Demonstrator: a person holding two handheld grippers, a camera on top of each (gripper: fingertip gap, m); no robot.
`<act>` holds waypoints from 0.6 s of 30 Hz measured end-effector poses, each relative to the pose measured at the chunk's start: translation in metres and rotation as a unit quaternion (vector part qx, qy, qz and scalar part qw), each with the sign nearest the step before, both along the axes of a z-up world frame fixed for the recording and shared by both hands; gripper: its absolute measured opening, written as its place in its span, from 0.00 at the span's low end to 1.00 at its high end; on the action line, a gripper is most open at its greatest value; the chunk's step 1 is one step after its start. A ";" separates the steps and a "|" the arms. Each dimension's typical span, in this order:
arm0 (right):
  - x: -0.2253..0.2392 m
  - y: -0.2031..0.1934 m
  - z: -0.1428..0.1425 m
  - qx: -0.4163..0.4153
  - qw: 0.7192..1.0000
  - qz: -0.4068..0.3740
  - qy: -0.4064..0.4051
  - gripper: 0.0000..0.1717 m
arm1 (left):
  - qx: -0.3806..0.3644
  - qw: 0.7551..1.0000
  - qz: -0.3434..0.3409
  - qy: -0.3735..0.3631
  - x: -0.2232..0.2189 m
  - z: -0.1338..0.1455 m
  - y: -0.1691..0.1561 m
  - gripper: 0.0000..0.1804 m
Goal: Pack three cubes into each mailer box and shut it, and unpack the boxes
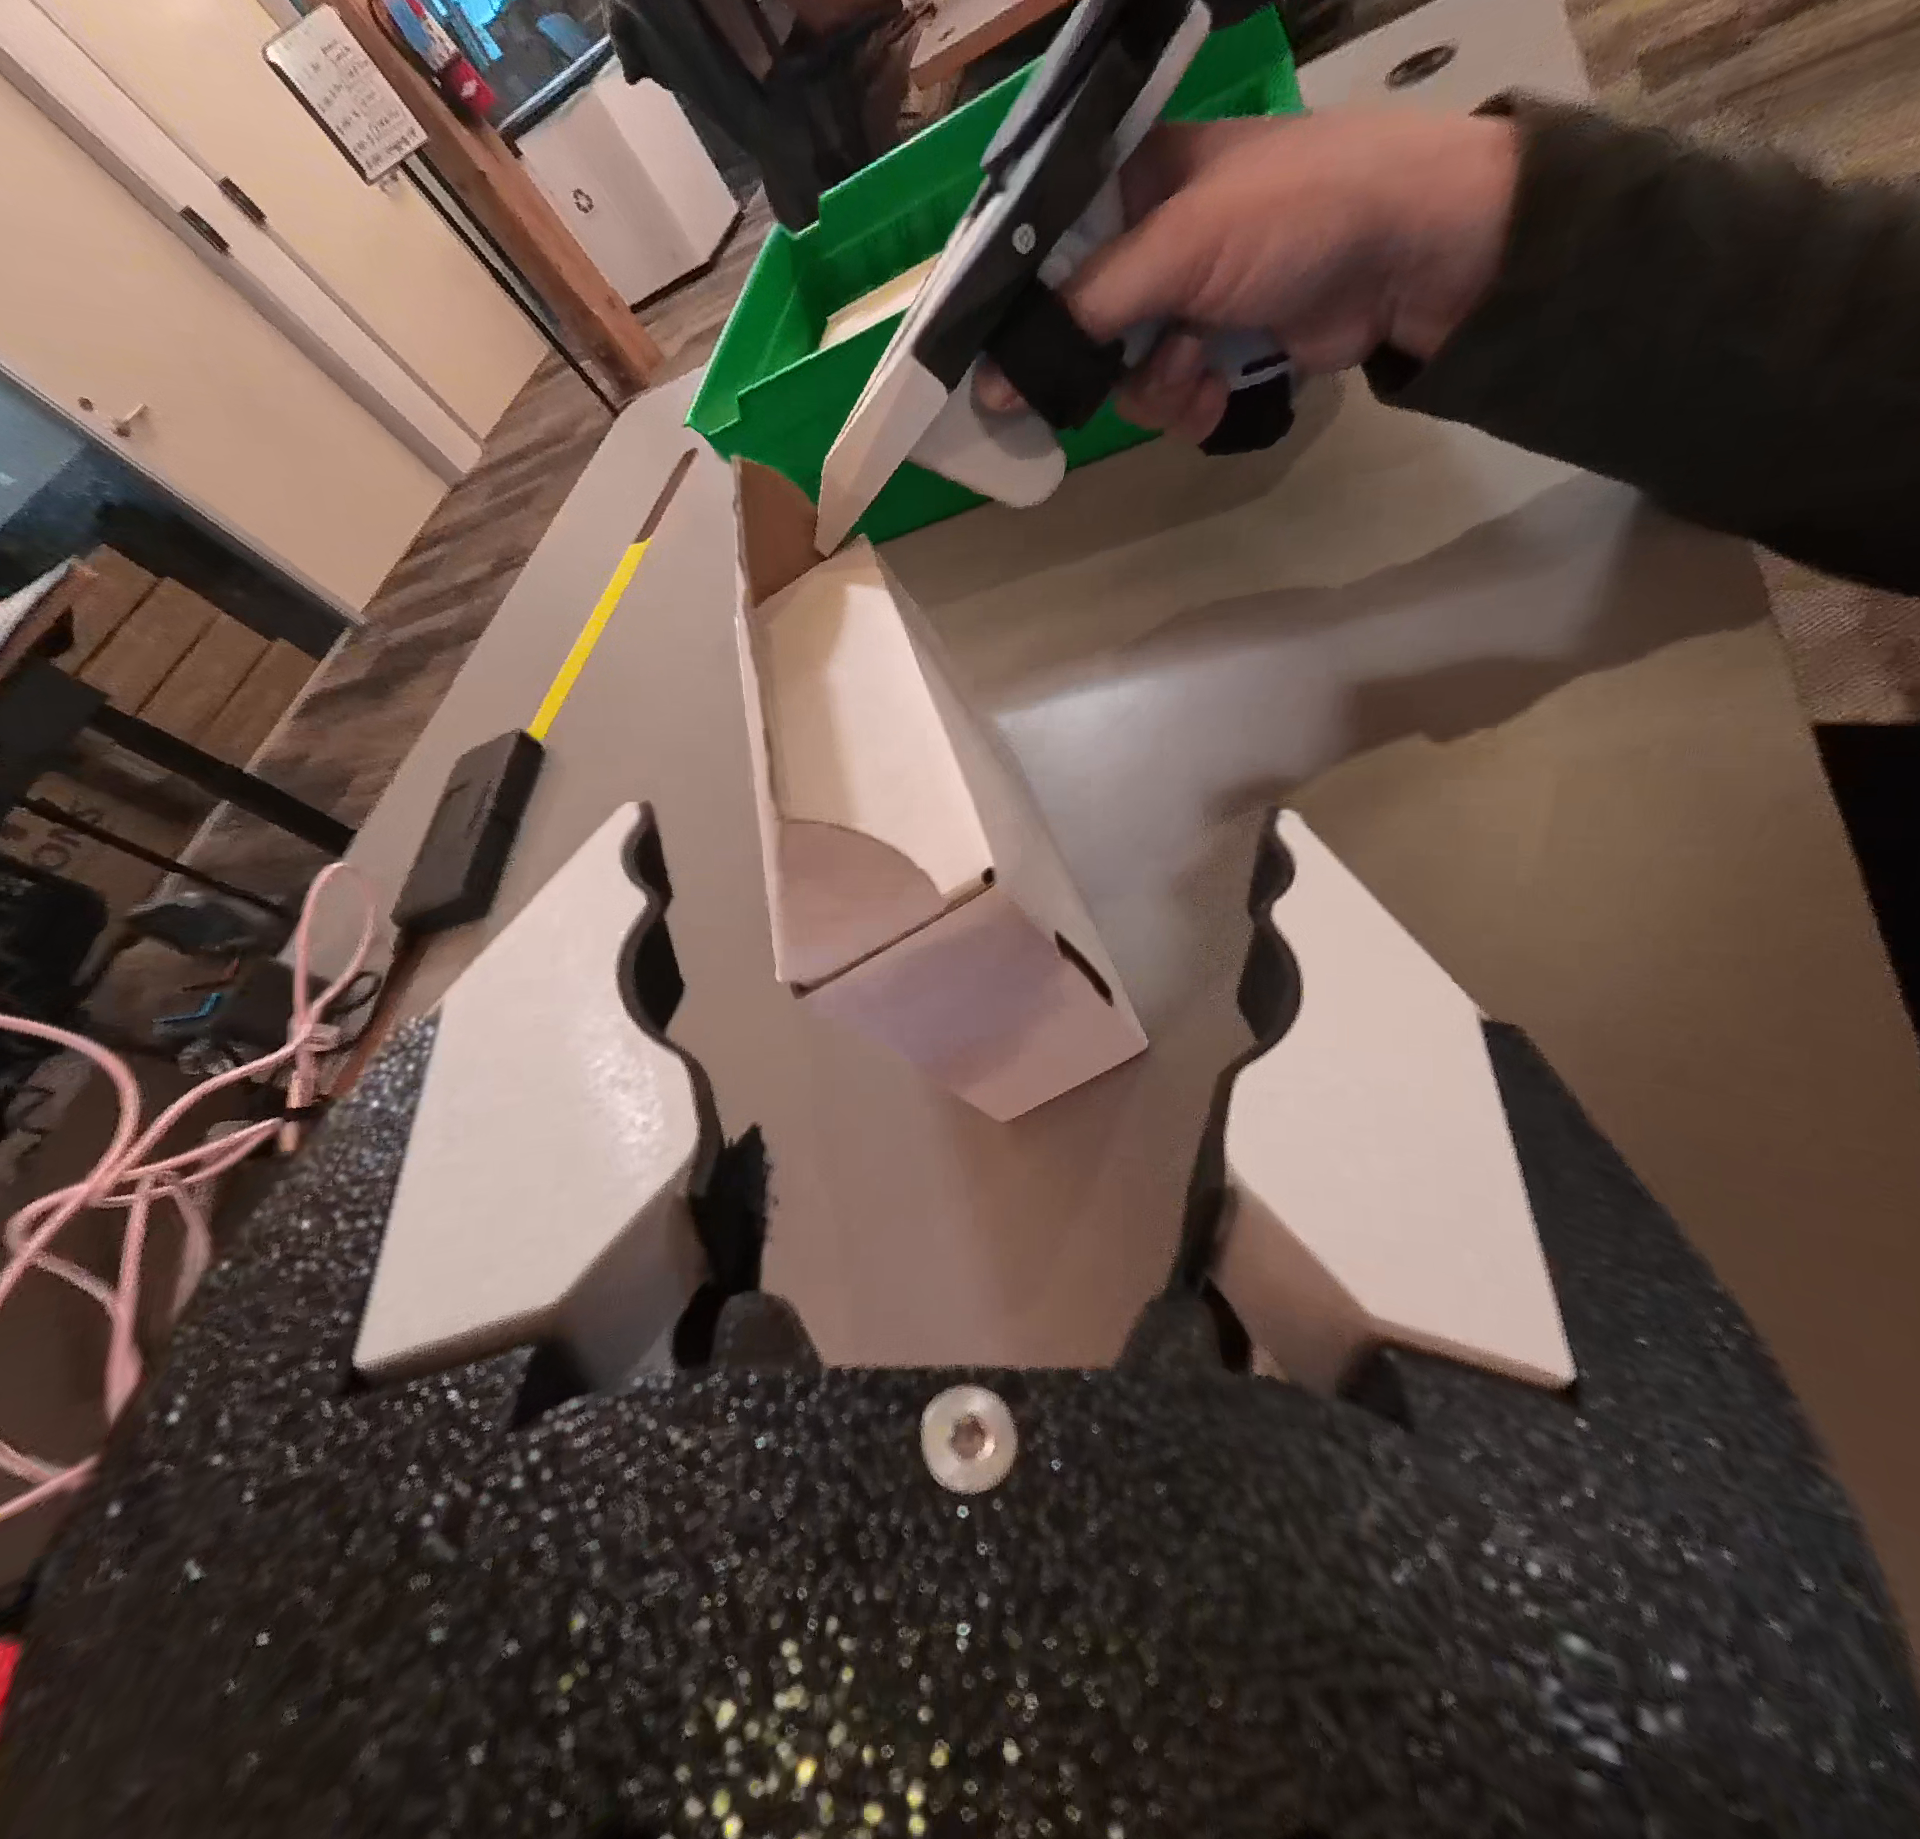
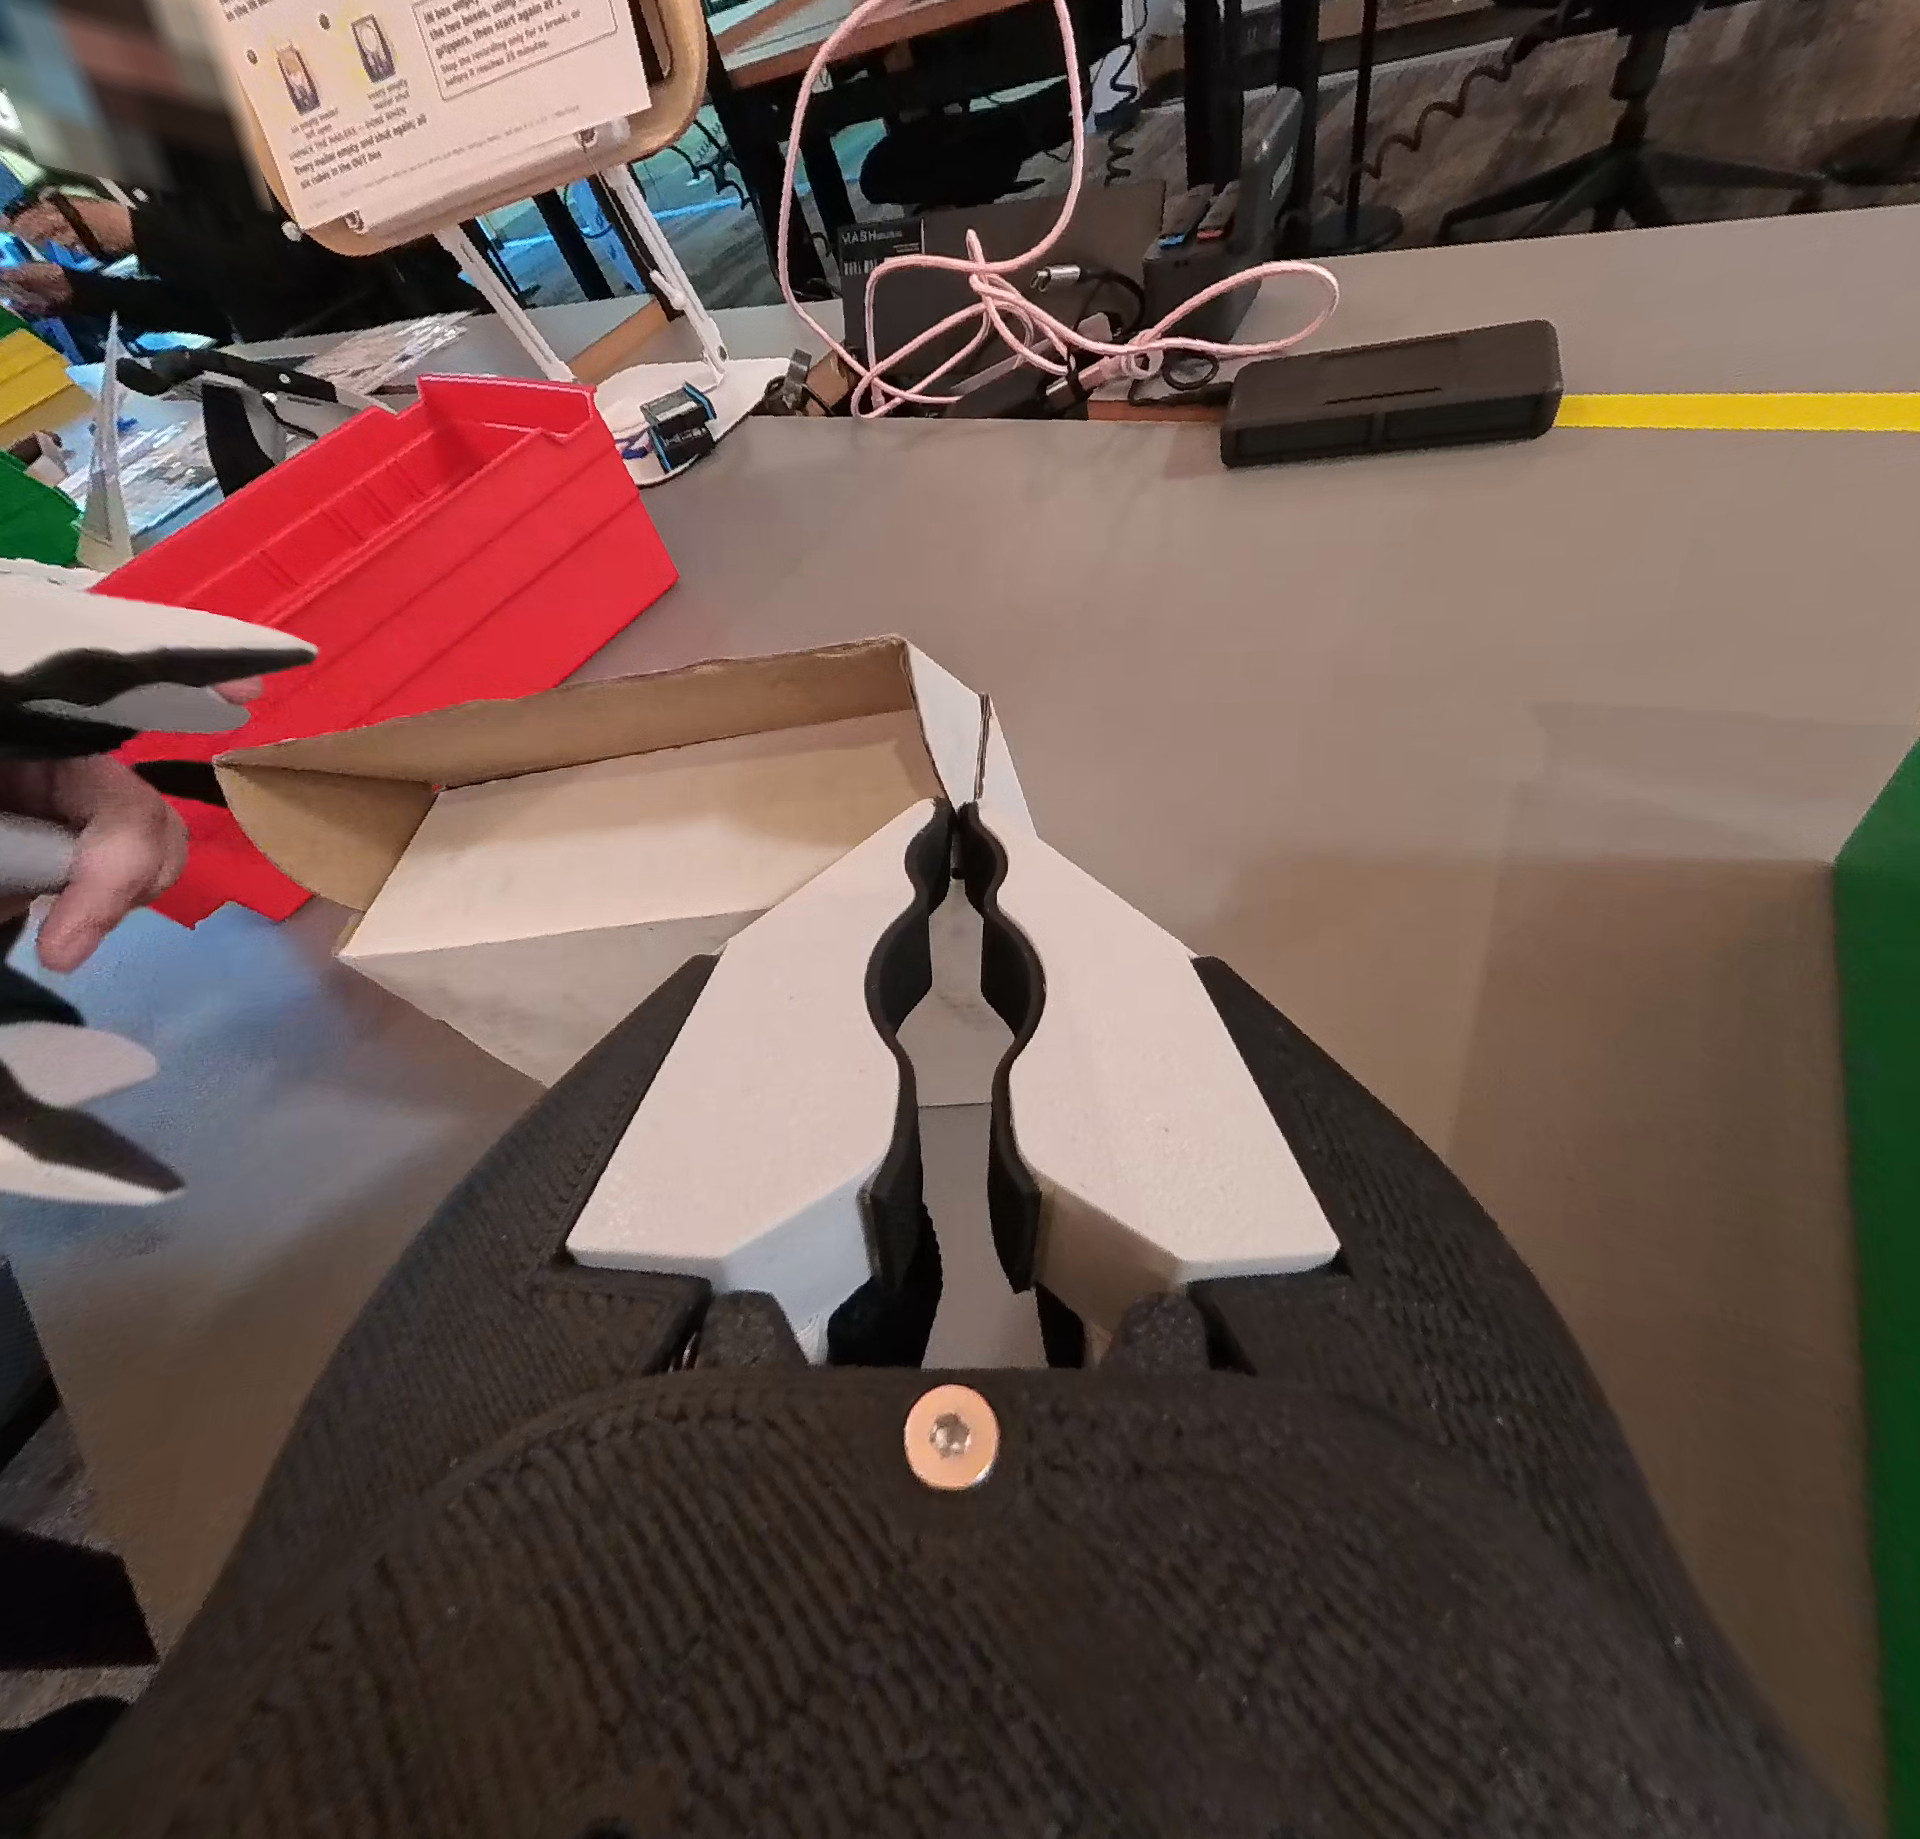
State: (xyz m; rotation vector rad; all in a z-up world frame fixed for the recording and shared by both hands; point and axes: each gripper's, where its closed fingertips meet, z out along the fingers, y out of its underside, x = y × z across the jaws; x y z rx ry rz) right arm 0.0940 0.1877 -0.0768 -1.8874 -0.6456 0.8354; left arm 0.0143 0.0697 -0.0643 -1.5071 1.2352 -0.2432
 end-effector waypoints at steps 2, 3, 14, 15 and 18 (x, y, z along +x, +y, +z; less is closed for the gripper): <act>0.000 0.000 0.000 -0.001 1.000 0.001 0.003 0.00 | 0.020 0.999 0.005 0.034 0.006 -0.007 -0.001 0.62; 0.000 0.000 0.000 0.001 1.000 0.002 0.002 0.00 | 0.028 0.998 0.007 0.054 0.010 -0.012 -0.001 0.62; 0.006 -0.007 0.006 0.024 0.999 0.014 0.023 0.18 | 0.163 0.950 0.043 0.263 0.004 -0.035 0.006 0.47; 0.014 -0.006 0.010 0.032 0.999 0.006 0.033 0.21 | 0.167 0.947 0.046 0.270 0.002 -0.035 0.007 0.47; 0.035 -0.007 0.048 0.097 0.990 -0.016 0.102 0.15 | 0.170 0.947 0.044 0.270 0.003 -0.034 0.007 0.46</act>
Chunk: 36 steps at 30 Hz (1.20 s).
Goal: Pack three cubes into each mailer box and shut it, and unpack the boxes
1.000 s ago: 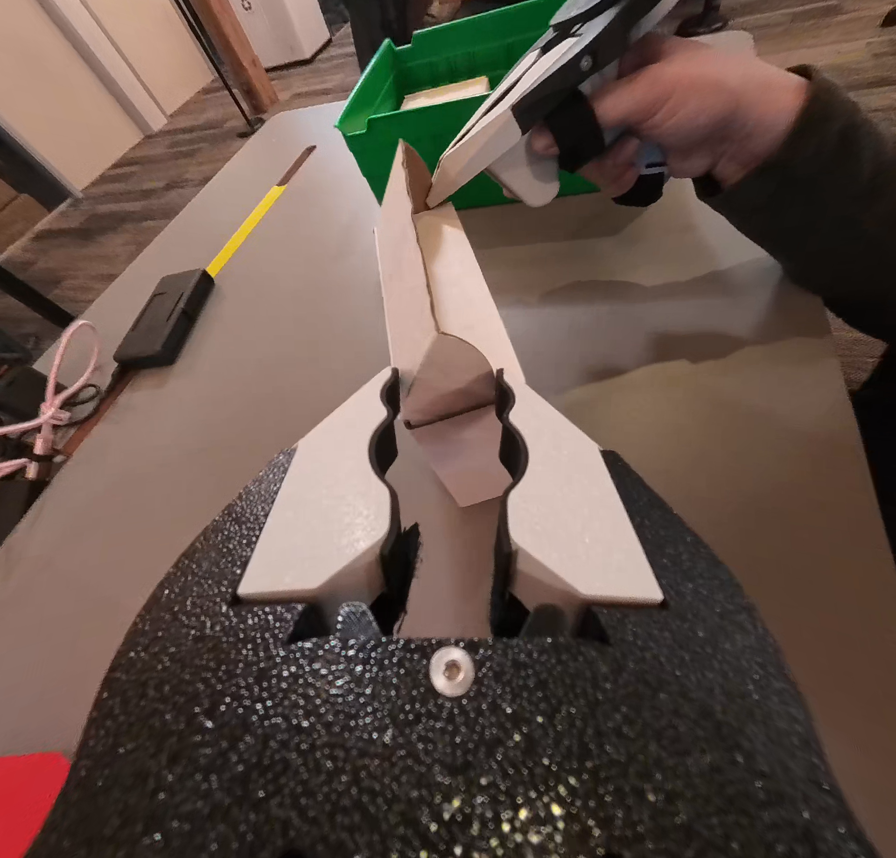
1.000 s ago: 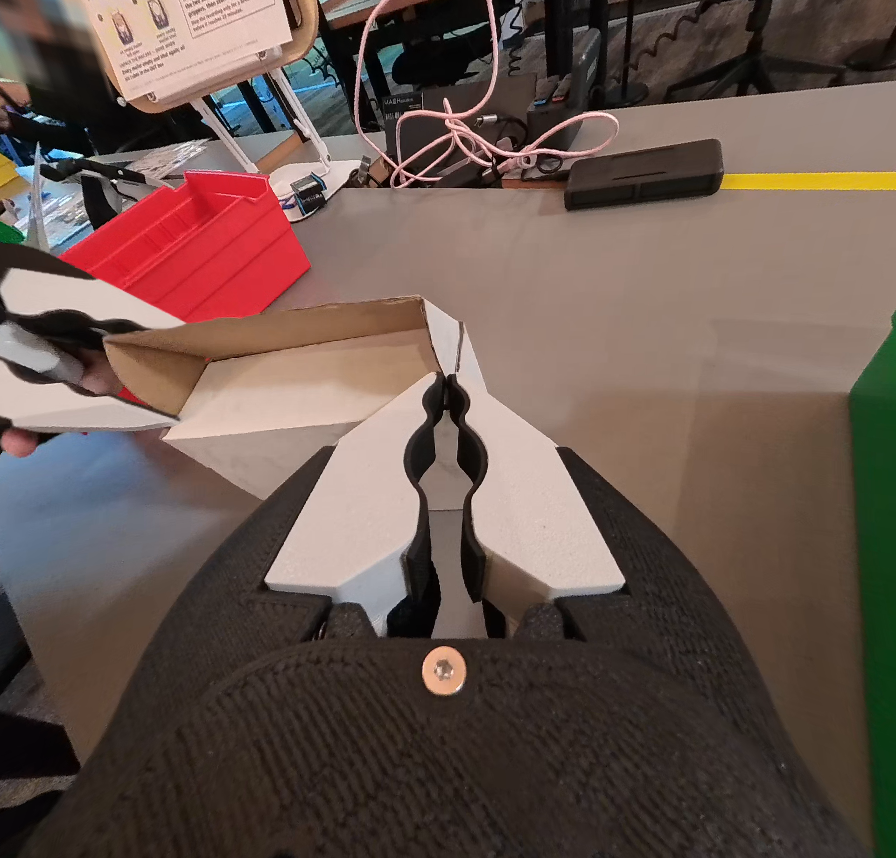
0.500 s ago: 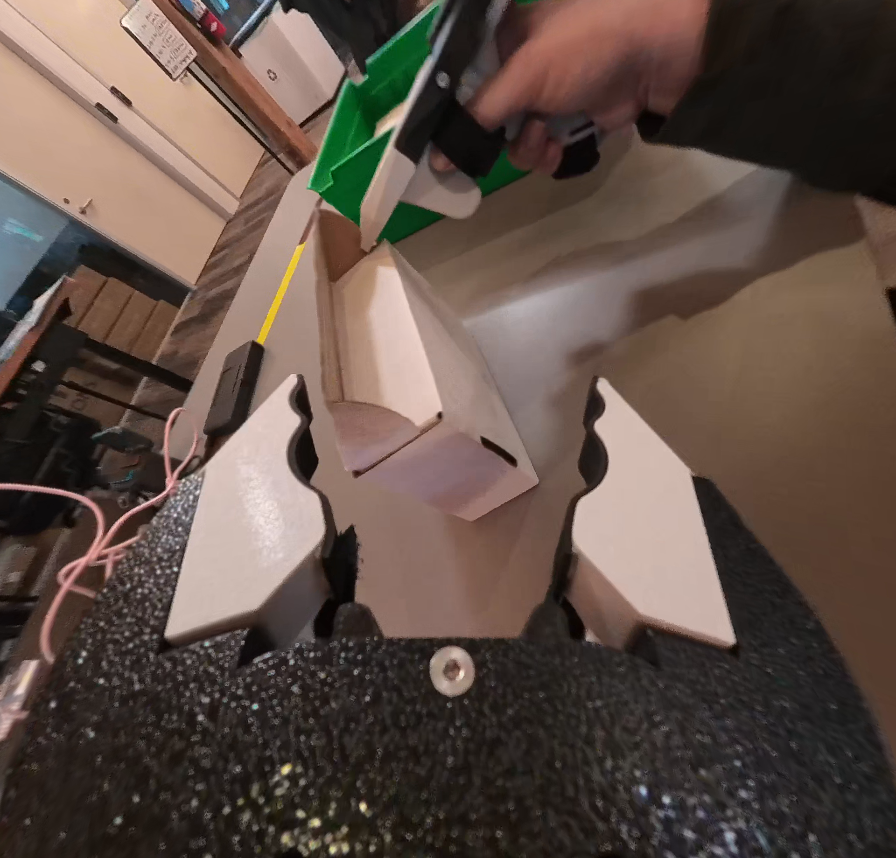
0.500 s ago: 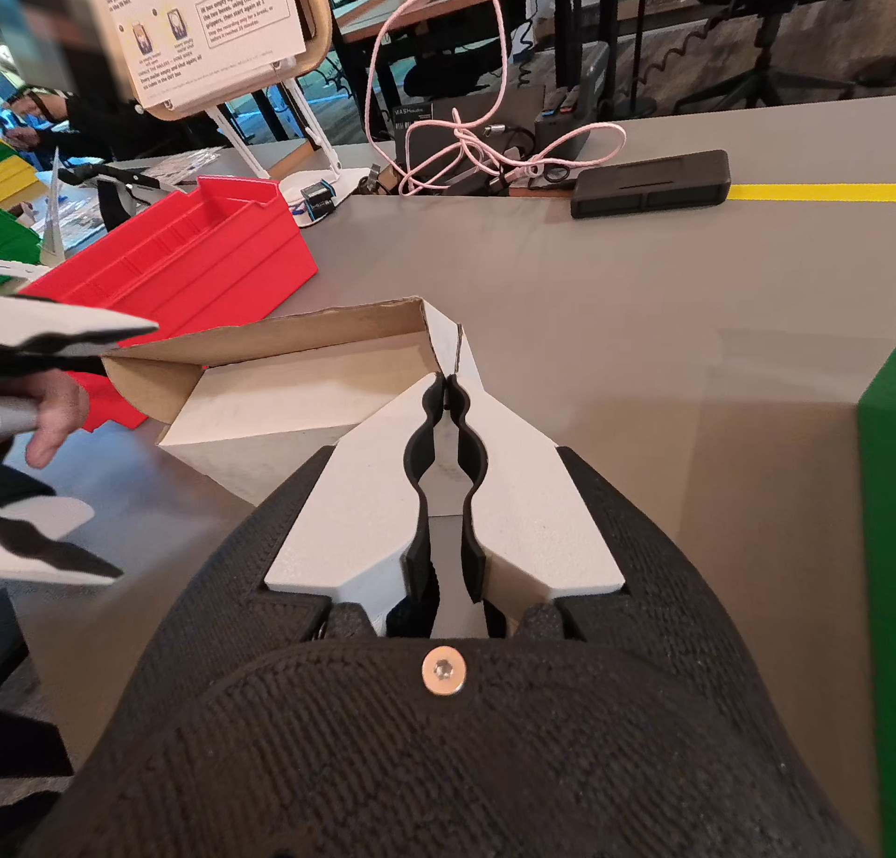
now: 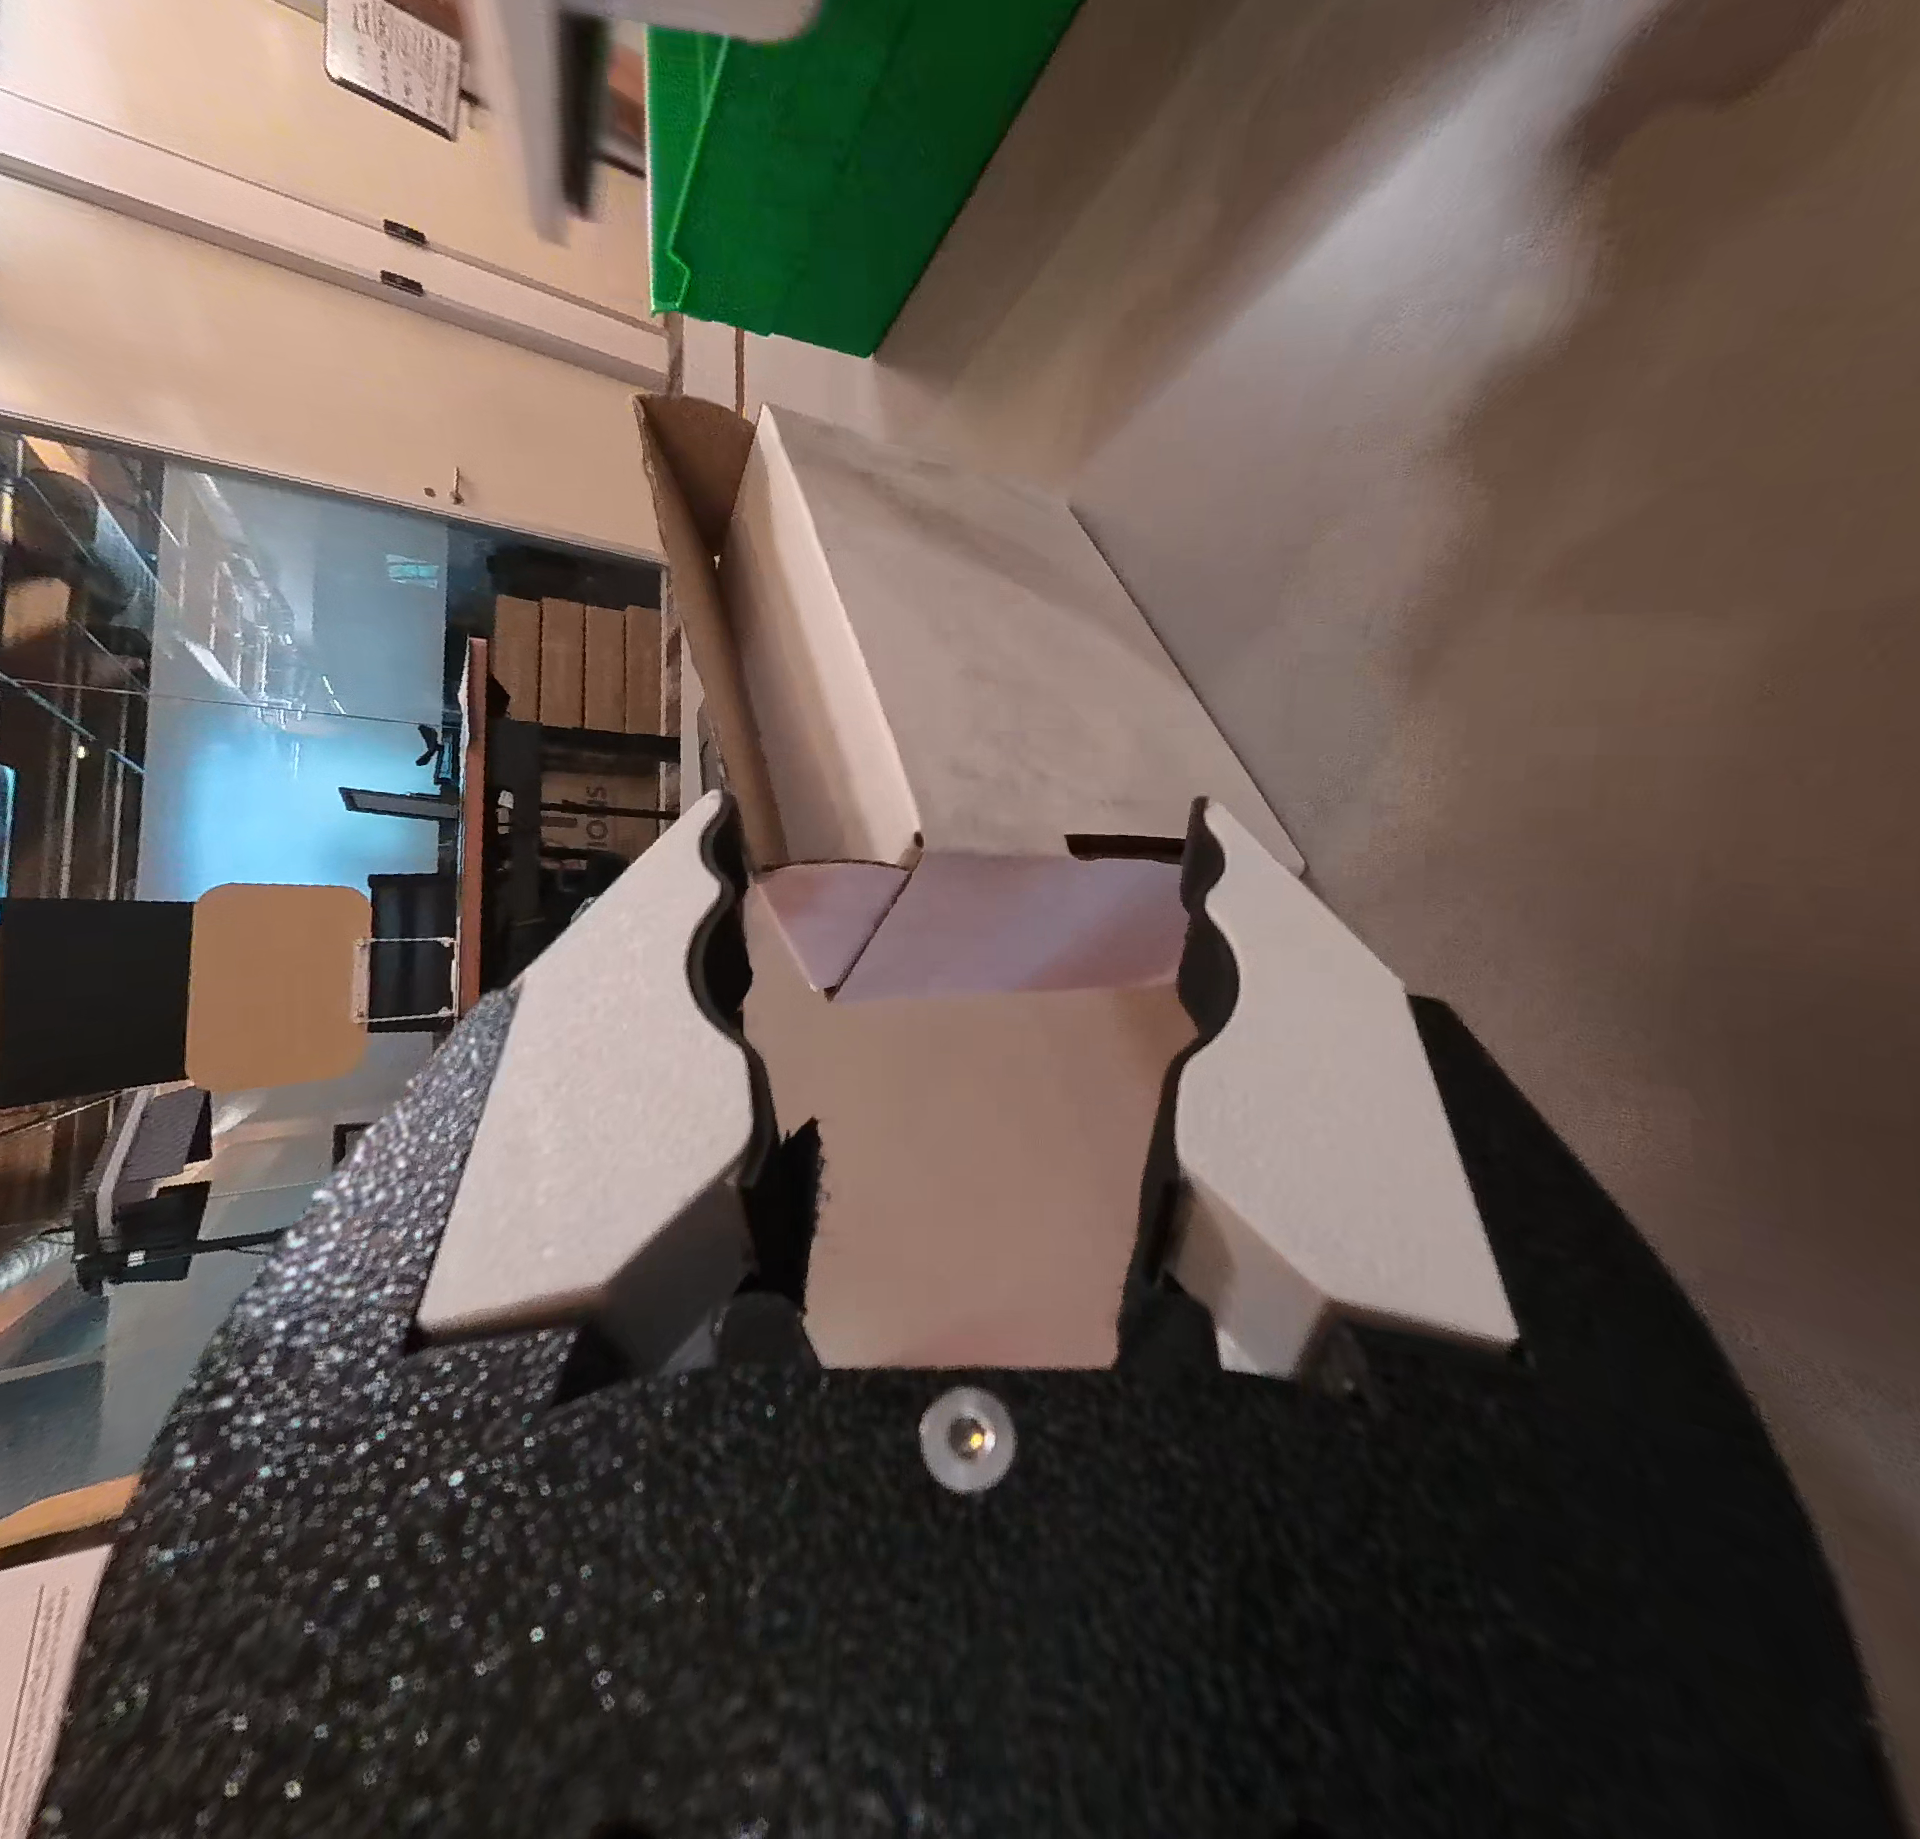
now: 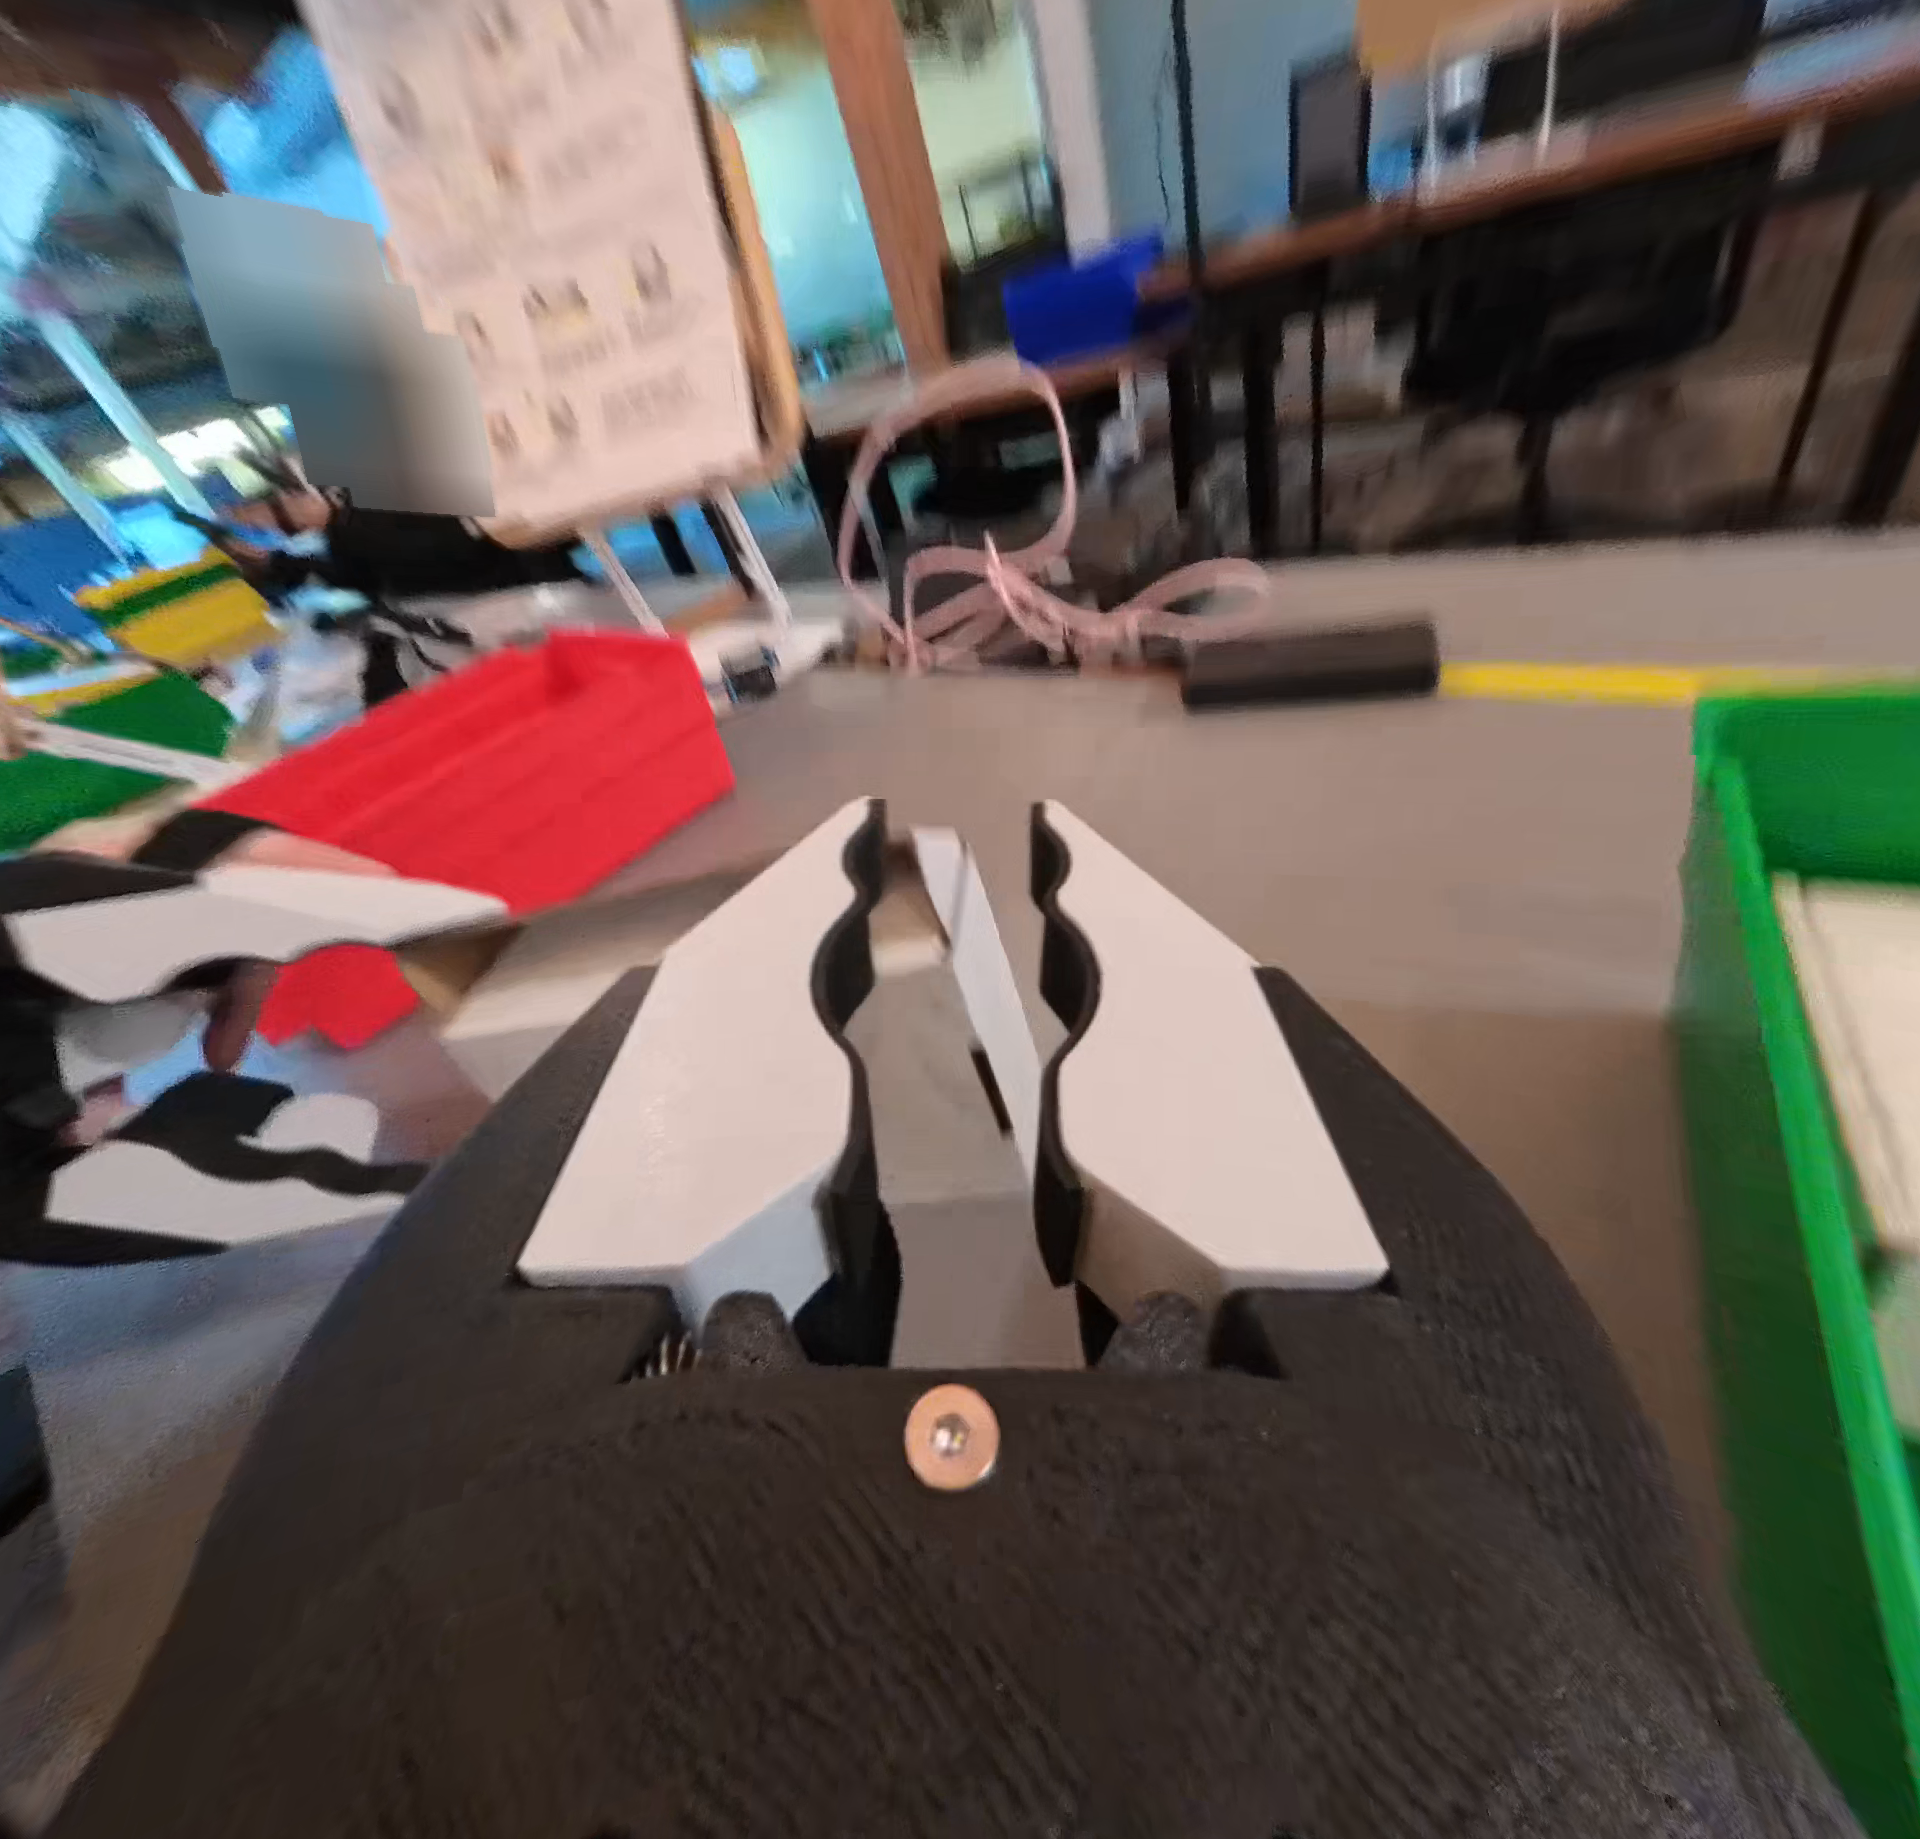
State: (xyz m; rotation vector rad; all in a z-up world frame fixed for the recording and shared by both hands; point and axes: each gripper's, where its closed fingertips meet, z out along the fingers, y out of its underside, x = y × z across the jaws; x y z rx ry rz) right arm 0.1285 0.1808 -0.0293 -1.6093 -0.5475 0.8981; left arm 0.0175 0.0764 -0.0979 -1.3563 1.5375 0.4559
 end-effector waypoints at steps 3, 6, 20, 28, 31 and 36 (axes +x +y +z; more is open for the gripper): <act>-0.028 -0.017 0.029 0.099 0.994 0.027 -0.032 0.00 | 0.004 1.000 -0.010 0.000 0.003 0.001 -0.002 0.45; -0.058 -0.007 -0.005 0.079 0.984 0.026 -0.159 0.00 | 0.010 1.000 -0.016 -0.001 0.006 0.002 -0.004 0.43; -0.066 -0.007 -0.037 0.087 0.988 0.037 -0.122 0.00 | 0.030 0.992 0.026 -0.122 0.012 -0.006 0.000 0.51; -0.071 -0.061 0.004 0.277 0.949 0.122 -0.092 0.62 | -0.068 0.901 0.157 -0.400 0.006 -0.006 0.038 0.79; -0.075 -0.070 -0.012 0.303 0.930 0.149 -0.148 0.63 | -0.098 0.899 0.172 -0.391 0.007 -0.022 0.049 0.77; -0.064 -0.060 -0.028 0.354 0.898 0.110 -0.238 0.64 | -0.116 0.900 0.130 -0.401 -0.003 -0.027 0.044 0.54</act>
